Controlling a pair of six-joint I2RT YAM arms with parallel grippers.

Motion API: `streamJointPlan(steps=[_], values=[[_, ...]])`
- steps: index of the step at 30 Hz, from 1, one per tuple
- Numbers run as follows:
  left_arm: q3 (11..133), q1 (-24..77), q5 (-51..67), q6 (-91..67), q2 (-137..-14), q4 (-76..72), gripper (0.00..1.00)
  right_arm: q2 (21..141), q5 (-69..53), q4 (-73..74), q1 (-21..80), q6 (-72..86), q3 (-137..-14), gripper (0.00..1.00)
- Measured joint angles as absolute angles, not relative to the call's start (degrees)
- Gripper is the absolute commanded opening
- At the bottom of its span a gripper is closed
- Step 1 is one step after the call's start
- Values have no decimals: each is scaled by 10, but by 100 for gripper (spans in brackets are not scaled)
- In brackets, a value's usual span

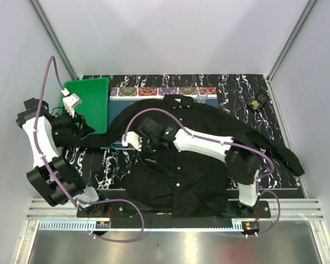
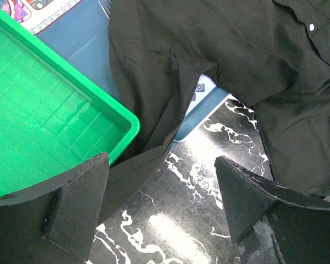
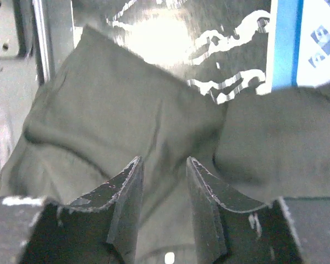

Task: Pin the brooch onto the clothing
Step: Flatten out the clothes at the center of the board.

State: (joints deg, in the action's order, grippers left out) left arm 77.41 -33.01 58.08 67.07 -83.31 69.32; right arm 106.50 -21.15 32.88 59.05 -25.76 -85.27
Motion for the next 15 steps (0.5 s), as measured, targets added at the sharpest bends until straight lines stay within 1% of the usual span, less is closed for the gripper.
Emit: streamJointPlan(steps=[3,6,7,8,10,15], values=[[764,-335,586,635,-806,684,82,1136,-193,299,623,-257,-896,42],[773,-363,602,597,-819,676,83,1178,-179,269,664,-261,-914,43],[781,-371,605,589,-830,675,83,1188,-174,260,678,-265,-917,44],[788,-378,607,583,-842,672,83,1196,-170,251,691,-270,-919,49],[795,-383,611,574,-860,665,83,1212,-164,242,714,-277,-927,53],[798,-382,617,563,-868,663,83,1240,-150,220,737,-302,-941,55]])
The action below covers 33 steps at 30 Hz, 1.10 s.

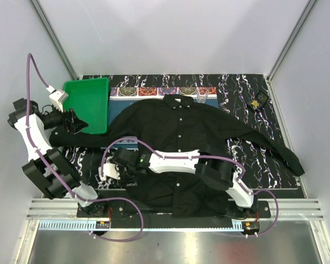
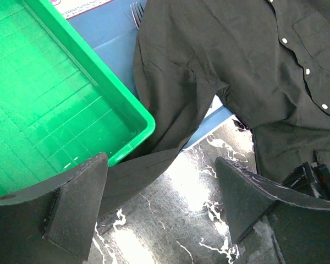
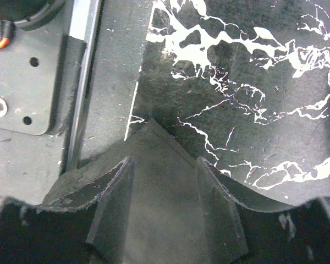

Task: Pin the brooch onto the clothing
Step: Flatten out the clothes at the center of the board.

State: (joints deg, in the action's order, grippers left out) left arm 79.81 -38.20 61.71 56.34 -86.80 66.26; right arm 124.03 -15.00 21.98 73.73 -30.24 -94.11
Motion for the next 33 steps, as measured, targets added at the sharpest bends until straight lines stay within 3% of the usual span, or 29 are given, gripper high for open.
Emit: streamJointPlan(steps=[10,12,13,14,16,33], values=[[805,-382,622,562,-869,663,84,1270,-126,194,741,-338,-944,52],[808,-382,624,562,-869,663,84,1270,-130,191,741,-343,-944,41],[809,-382,624,563,-869,663,84,1270,-131,192,741,-347,-944,32],[811,-382,624,562,-869,663,84,1271,-135,192,742,-351,-943,11],[816,-382,624,562,-870,663,84,1271,-150,194,742,-361,-940,0],[822,-382,625,563,-874,663,84,1157,-318,201,742,-341,-877,0]])
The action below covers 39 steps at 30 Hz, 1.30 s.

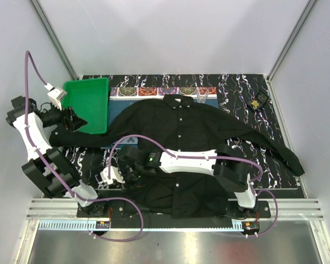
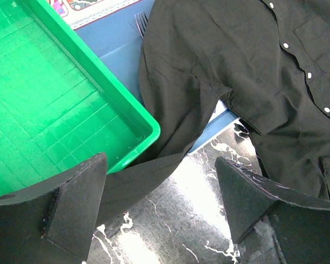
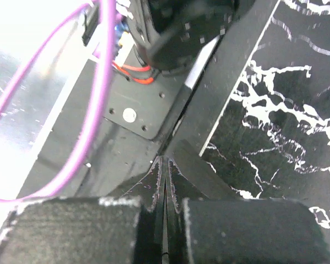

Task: Pin the brooch onto the clothing
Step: Flatten out the clothes at the center of the board.

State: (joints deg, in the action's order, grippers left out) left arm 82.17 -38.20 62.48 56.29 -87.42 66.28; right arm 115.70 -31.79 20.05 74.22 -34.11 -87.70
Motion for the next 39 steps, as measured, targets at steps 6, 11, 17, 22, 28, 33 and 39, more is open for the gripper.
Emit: streamJointPlan(steps=[6,11,17,22,28,33,39], values=[[822,-382,623,566,-874,663,84,1129,-368,177,742,-306,-876,0],[821,-382,617,574,-874,663,84,1129,-384,174,742,-282,-876,26],[821,-382,613,582,-874,664,84,1129,-330,160,739,-278,-851,57],[821,-382,613,582,-874,665,84,1163,-267,173,732,-287,-852,61],[821,-382,613,583,-875,665,84,1217,-218,179,727,-298,-856,58],[821,-382,613,583,-875,668,84,1230,-205,170,727,-317,-867,0],[821,-382,613,585,-877,671,84,1225,-223,171,725,-328,-861,0]])
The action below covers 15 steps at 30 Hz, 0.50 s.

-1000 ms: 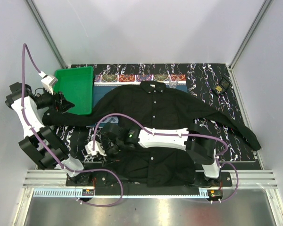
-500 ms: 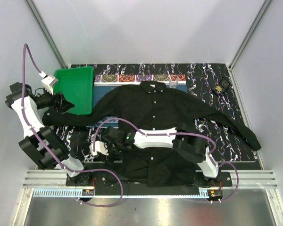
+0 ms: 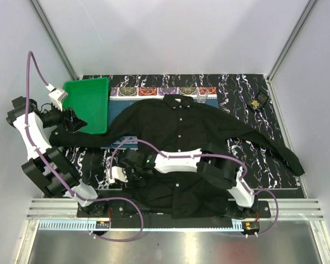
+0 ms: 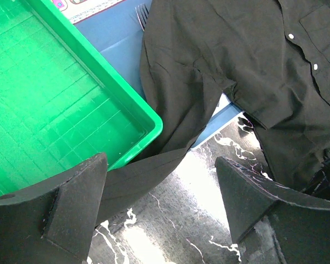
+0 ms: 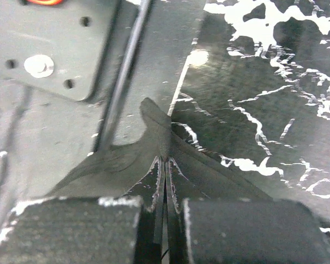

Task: Pin the brooch onto the clothing
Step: Flatten out the clothes at the center of the board.

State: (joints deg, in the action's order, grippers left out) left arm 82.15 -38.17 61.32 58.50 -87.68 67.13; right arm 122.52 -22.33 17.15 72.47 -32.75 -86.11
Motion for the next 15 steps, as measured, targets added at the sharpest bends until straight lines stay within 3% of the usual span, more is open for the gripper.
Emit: streamJointPlan(steps=[12,15], values=[[821,-380,594,602,-880,679,84,1132,-428,204,694,-282,-868,4],[821,-378,578,609,-880,680,84,1132,-448,217,695,-278,-872,36]])
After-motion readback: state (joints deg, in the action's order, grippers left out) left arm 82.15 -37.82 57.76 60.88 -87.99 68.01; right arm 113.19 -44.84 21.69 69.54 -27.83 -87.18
